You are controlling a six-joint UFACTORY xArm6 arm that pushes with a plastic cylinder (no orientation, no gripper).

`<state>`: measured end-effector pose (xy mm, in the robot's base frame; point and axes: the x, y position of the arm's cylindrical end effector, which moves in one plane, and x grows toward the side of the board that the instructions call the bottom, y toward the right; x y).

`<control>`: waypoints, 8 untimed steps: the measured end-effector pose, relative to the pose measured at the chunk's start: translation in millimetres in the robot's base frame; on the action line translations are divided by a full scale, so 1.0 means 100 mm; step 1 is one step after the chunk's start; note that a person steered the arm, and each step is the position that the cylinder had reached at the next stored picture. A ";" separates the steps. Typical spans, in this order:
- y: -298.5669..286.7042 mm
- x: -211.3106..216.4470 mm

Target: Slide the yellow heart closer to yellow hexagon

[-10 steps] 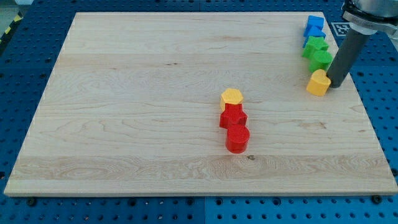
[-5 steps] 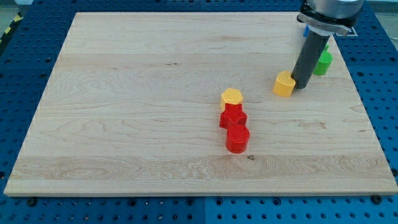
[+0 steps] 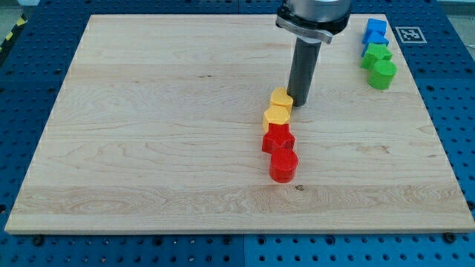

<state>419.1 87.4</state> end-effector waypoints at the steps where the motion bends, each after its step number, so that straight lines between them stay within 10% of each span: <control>1: 0.00 0.00; 8: 0.02 0.01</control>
